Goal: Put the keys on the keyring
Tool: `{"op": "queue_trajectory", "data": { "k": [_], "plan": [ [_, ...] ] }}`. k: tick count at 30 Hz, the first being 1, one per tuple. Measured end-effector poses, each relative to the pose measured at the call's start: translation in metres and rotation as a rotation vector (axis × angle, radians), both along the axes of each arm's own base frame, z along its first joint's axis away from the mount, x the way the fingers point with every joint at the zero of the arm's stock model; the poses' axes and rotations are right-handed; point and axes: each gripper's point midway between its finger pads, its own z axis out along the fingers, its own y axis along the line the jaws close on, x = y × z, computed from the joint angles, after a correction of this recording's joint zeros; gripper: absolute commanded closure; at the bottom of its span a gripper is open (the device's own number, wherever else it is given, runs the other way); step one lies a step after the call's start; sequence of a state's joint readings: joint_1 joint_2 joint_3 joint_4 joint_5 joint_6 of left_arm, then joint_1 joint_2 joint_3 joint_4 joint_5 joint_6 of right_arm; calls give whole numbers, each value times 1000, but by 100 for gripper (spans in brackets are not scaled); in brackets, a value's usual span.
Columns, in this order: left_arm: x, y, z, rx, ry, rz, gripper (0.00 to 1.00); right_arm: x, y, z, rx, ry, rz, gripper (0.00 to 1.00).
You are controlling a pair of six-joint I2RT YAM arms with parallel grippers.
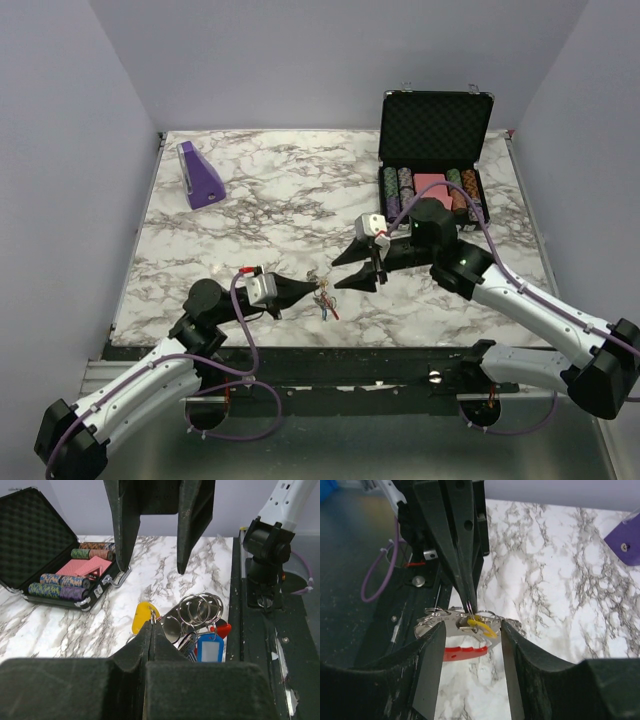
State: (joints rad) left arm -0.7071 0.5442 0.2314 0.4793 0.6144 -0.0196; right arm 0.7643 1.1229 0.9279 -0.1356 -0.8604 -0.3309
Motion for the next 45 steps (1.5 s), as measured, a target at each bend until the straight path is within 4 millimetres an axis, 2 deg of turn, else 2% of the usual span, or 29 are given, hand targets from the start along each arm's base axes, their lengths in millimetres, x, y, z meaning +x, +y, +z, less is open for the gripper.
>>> {"op": "queue_trajectory", "data": {
  "k": [7, 12, 20, 27, 31, 39, 45],
  "plan": [
    [-7, 1, -2, -91, 9, -21, 100, -5, -1, 6, 117, 2, 12, 39],
    [-15, -1, 4, -98, 3, -68, 100, -10, -6, 9, 140, -126, 70, 36],
    [-26, -6, 11, -24, -2, -149, 100, -13, -13, -19, 61, -309, 149, 35],
    [-27, -11, 5, 33, 12, -189, 100, -33, -6, -34, 32, -342, 244, 36],
    [-25, -13, -3, 71, 24, -201, 100, -39, -3, -38, 25, -344, 273, 42],
    [-25, -15, -2, 94, 1, -219, 100, -39, -3, -39, 20, -349, 274, 67],
    [-26, -15, -6, 107, 13, -228, 100, -37, -2, -38, 21, -342, 264, 78]
  ]
}}
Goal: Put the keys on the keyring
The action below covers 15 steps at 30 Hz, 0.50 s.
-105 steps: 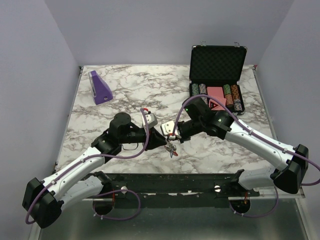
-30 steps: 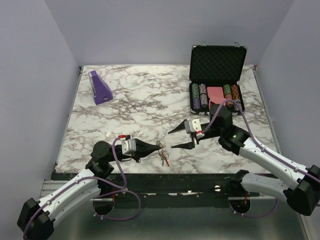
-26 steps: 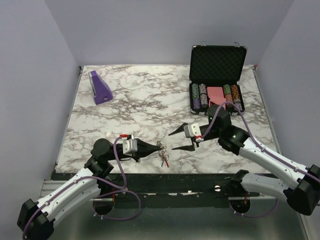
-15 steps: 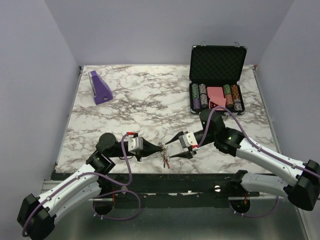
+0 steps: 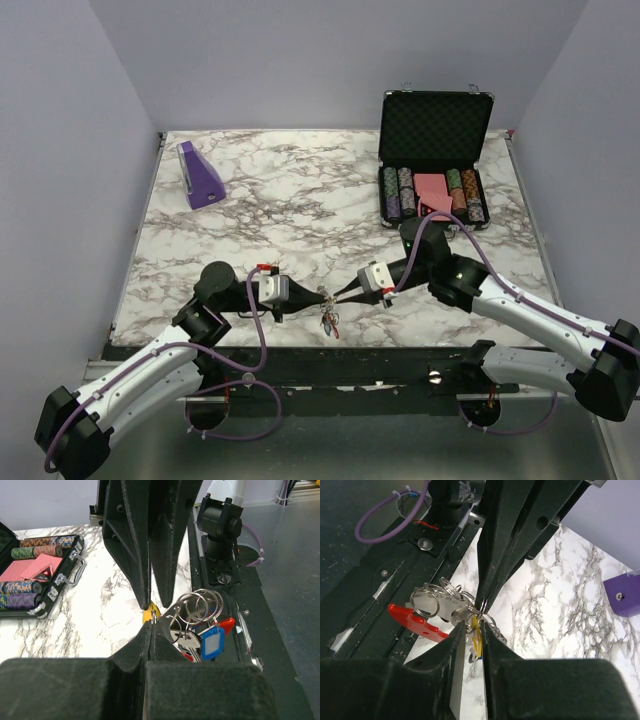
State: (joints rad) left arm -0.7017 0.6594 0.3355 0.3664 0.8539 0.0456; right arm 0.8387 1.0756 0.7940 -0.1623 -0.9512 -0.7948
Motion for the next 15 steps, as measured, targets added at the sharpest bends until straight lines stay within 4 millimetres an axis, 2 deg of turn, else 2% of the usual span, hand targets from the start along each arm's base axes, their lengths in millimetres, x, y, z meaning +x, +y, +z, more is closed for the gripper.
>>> {"op": "queue_trajectory", "data": {
  "k": [5, 9, 11, 13, 15],
  "plan": [
    [-1, 0, -1, 3, 3, -5, 100, 1, 1, 2, 6, 12, -9, 87],
    [-1, 0, 1, -3, 3, -6, 100, 1, 1, 3, 6, 24, -14, 86],
    [-1, 0, 2, -8, 2, -7, 100, 1, 2, 3, 6, 26, -17, 83],
    [-1, -1, 4, -14, 0, -7, 100, 2, 2, 3, 4, 29, -23, 75],
    [-1, -1, 6, -22, -3, -9, 100, 3, 2, 3, 3, 32, -30, 75]
  ]
}}
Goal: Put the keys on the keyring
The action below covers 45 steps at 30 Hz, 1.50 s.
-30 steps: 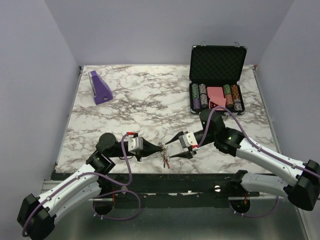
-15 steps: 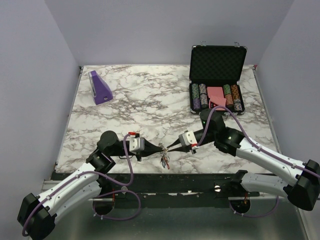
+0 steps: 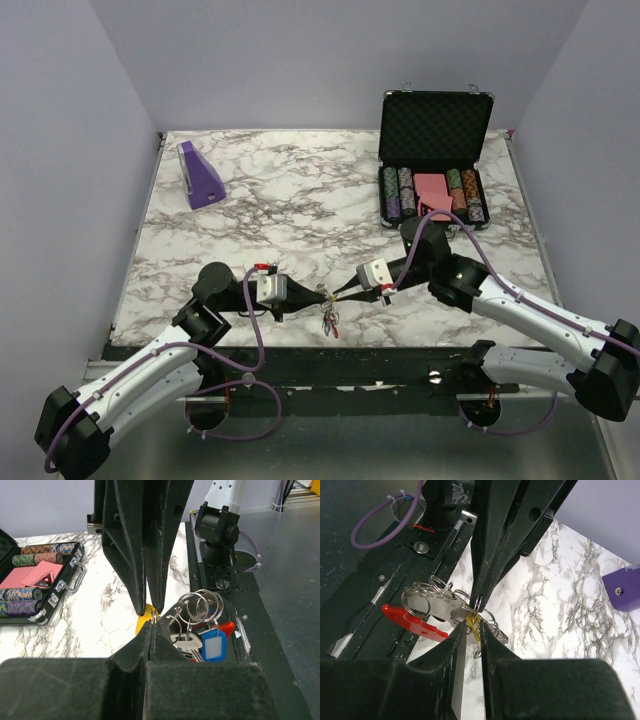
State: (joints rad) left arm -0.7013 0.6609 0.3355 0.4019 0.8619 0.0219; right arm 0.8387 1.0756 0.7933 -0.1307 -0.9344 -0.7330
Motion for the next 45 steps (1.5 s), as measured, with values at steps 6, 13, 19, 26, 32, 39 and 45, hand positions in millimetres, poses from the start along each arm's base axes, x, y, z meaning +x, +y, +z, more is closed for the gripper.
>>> {"op": "queue_trajectory", "data": {
  "k": [6, 13, 19, 26, 32, 39, 45],
  "plan": [
    [-1, 0, 4, -12, -5, -5, 100, 2, 0, -2, 0, 4, -11, 83],
    [0, 0, 6, -22, -4, -2, 100, 1, 0, -2, -3, 15, -15, 96],
    [-1, 4, 9, -72, 6, 10, 100, 0, 0, -2, 2, -2, -8, 97],
    [1, 5, 7, -148, 50, 37, 100, -2, 3, -6, 18, 4, -6, 92],
    [5, 4, 7, -196, 86, 55, 100, -2, 5, -10, 30, 22, -20, 84],
    [6, 4, 17, -235, 68, 56, 100, -3, 6, -5, 41, 48, -35, 68],
    [4, 6, 14, -214, 53, 62, 100, -3, 4, 10, 52, 66, -57, 65]
  ]
}}
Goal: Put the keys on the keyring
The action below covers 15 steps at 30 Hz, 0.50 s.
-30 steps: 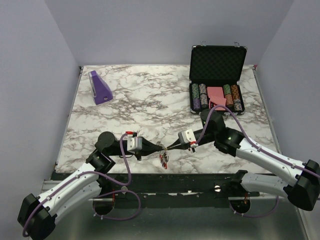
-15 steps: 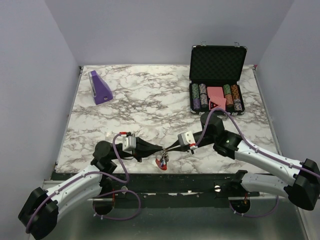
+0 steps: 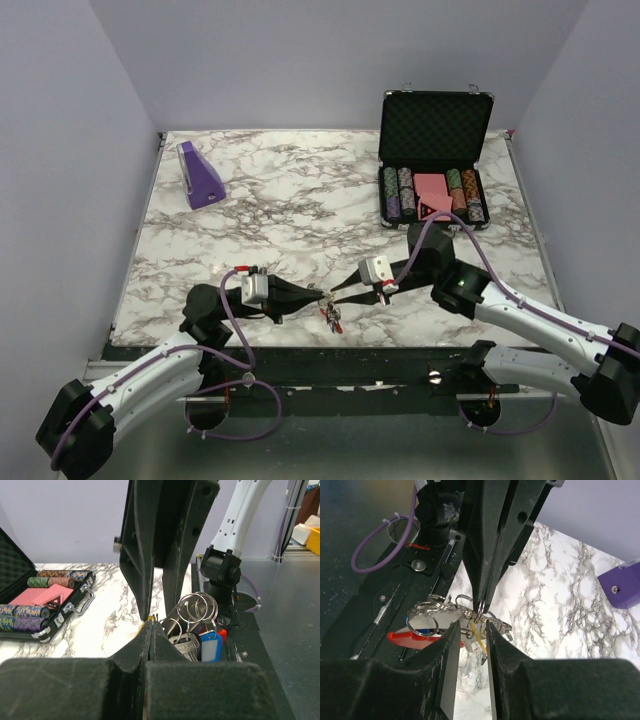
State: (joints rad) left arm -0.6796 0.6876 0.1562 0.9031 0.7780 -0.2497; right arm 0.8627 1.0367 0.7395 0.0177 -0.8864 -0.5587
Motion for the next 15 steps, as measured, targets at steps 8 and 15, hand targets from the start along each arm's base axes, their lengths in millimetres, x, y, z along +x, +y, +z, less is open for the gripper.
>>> {"op": "queue_trajectory", "data": {
  "k": [8, 15],
  "plan": [
    [-1, 0, -7, 70, -17, -2, 100, 0, 0, 16, 16, 30, -11, 65],
    [-1, 0, -12, 94, -12, -11, 100, 1, 4, 10, 10, 81, -17, 65]
  ]
}}
